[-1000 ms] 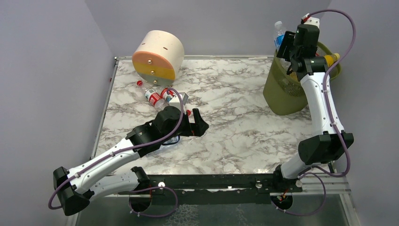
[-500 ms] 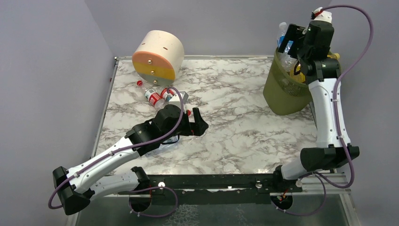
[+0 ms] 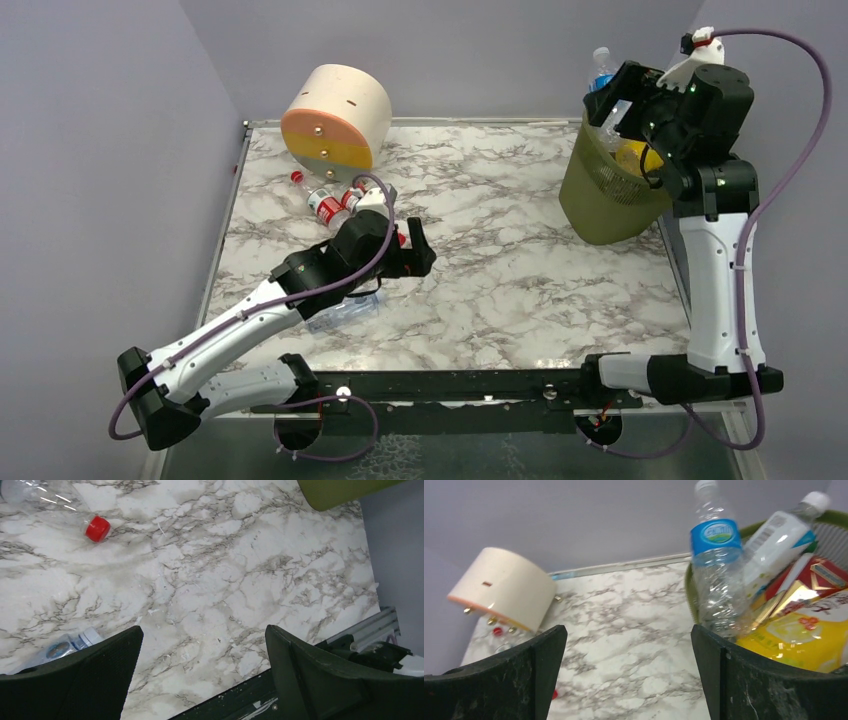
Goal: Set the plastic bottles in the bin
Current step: Place the plastic bottle in the trash bin, then pick up the plastic bottle at the center of the board.
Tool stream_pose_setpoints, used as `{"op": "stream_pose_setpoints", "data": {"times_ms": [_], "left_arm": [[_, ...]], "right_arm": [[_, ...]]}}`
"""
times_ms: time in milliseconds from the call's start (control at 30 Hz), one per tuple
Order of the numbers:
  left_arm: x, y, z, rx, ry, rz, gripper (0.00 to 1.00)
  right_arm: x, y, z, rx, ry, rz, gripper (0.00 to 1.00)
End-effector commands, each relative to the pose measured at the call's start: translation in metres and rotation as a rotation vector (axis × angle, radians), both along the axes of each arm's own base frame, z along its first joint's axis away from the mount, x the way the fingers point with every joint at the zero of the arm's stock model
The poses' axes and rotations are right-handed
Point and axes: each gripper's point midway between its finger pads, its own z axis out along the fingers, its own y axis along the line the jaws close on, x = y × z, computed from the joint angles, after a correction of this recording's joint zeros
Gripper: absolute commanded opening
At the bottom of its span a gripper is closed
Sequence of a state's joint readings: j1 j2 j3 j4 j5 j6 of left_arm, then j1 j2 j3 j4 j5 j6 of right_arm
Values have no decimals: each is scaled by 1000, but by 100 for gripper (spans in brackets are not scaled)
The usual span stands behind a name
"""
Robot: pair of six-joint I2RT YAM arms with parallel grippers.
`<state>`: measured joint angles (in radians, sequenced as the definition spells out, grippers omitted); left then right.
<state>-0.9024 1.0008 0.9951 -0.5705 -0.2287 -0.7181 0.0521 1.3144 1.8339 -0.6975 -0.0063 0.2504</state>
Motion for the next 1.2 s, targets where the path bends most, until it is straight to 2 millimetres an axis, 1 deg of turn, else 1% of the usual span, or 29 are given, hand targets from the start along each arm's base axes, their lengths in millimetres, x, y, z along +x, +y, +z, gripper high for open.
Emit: {"op": "stream_pose_setpoints", "data": {"times_ms": [0, 133, 233, 400, 500, 667, 767, 833, 900, 967, 1067, 1100, 1167], "left_arm": [[20, 16, 7, 28, -4, 90, 99], [33, 33, 7, 8, 24, 147, 99], [39, 49, 7, -15, 39, 187, 99], [35, 65, -7, -16, 81, 232, 99], [32, 73, -13, -25, 96, 262, 99], [25, 85, -12, -35, 89, 300, 99], [20, 92, -9, -40, 81, 314, 99], [16, 94, -6, -52, 77, 318, 99], [13, 96, -4, -63, 72, 321, 99], [10, 100, -1, -68, 62, 326, 99], [5, 105, 3, -70, 43, 335, 99], [4, 107, 5, -70, 36, 338, 99], [2, 111, 8, -70, 24, 344, 99]], "right_arm": [[-24, 45, -5, 111, 12, 238, 100], [-37, 82, -23, 164, 47, 418, 100], [-46, 107, -39, 174, 82, 518, 100], [-54, 158, -69, 150, 154, 658, 100], [-54, 193, -96, 121, 219, 719, 100], [-53, 256, -152, 34, 326, 810, 100], [-41, 285, -189, -14, 382, 833, 100], [-29, 298, -220, -43, 438, 840, 100], [-15, 309, -239, -70, 459, 845, 100], [-4, 321, -254, -88, 470, 863, 99], [9, 344, -275, -122, 484, 904, 95], [13, 353, -276, -134, 475, 914, 94], [17, 367, -289, -158, 485, 924, 91]]}}
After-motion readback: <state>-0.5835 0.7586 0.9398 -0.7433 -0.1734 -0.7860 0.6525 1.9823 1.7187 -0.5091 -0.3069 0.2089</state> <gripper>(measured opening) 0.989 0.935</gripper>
